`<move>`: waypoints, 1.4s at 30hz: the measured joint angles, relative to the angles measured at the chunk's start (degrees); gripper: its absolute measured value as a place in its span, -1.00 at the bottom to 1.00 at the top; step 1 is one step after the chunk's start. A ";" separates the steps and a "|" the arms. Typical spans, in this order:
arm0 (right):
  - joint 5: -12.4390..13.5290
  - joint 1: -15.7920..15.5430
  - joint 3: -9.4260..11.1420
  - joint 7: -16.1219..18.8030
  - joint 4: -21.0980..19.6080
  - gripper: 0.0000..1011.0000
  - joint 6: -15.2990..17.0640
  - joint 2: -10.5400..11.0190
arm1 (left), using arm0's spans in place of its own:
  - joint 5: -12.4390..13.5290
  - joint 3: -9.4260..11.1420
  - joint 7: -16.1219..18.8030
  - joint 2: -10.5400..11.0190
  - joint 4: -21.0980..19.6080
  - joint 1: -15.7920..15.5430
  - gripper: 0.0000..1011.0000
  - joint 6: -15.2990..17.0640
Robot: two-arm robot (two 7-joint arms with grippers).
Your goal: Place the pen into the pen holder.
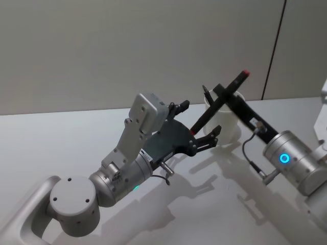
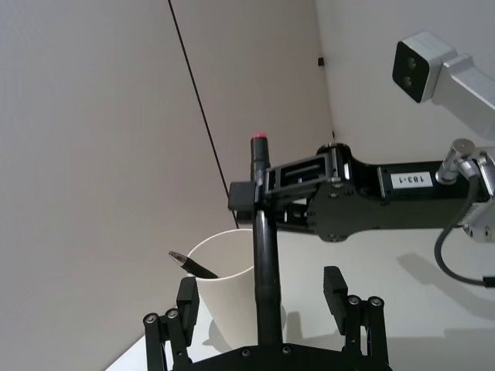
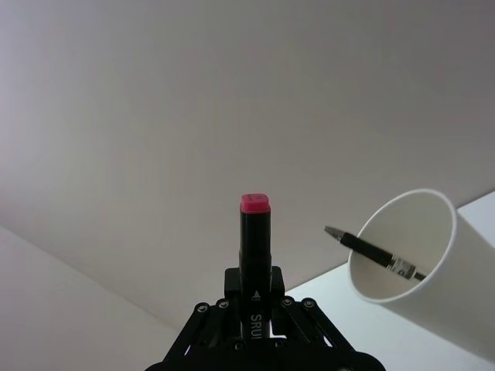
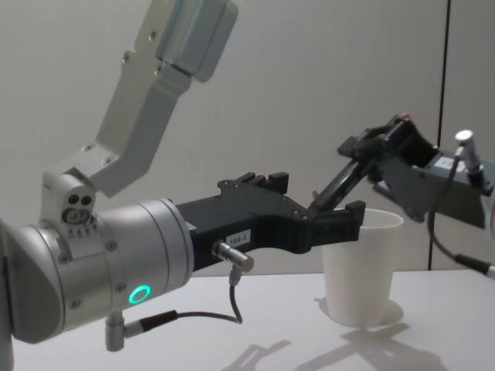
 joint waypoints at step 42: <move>-21.50 7.69 2.87 9.38 7.16 -0.63 -12.43 3.74 | 0.00 0.00 0.00 0.00 0.00 0.00 0.98 0.00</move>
